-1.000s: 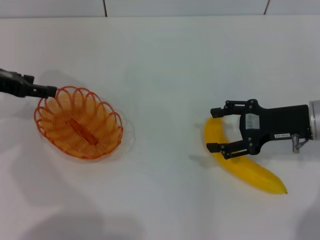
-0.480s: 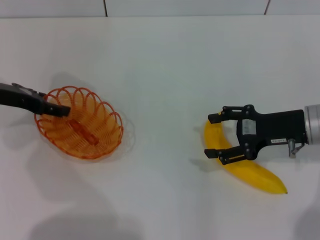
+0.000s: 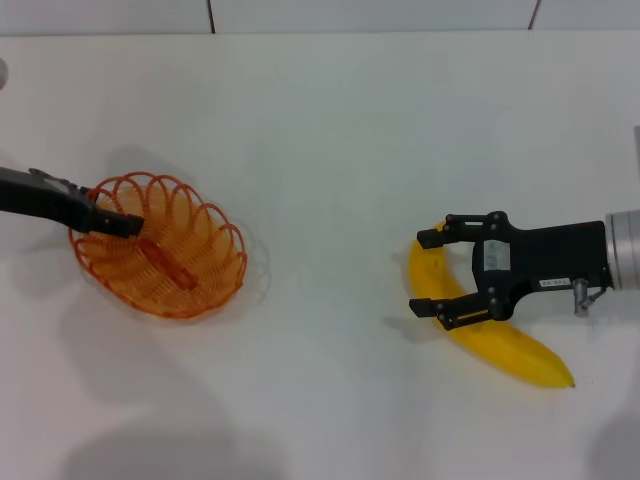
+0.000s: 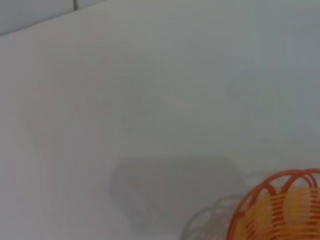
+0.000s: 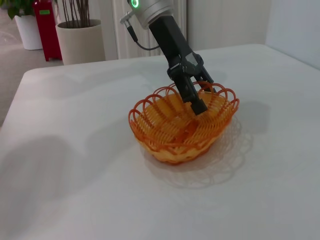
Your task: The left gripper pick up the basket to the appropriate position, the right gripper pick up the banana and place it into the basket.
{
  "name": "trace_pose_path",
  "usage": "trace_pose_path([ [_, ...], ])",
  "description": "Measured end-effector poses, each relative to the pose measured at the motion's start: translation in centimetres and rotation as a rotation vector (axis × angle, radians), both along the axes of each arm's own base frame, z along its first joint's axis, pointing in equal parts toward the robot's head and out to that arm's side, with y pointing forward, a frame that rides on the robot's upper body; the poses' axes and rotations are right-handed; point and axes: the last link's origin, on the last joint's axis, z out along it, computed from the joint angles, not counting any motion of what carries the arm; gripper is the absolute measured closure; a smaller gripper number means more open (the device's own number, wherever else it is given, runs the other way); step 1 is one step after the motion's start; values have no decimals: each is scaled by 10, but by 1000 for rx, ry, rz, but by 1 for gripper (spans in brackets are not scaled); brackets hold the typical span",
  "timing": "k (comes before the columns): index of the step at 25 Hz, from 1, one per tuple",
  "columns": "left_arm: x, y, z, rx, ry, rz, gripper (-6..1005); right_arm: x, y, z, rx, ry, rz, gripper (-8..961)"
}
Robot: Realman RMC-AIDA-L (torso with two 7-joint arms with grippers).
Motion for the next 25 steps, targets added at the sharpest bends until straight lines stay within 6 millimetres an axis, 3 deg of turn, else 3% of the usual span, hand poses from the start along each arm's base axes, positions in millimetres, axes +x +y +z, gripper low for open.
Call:
trace_pose_path([
  [10, 1, -3, -8, -21, 4, -31, 236, 0, 0, 1, 3, 4, -7, 58],
  [25, 2, -1, -1, 2, 6, -37, 255, 2, -1, 1, 4, 5, -14, 58],
])
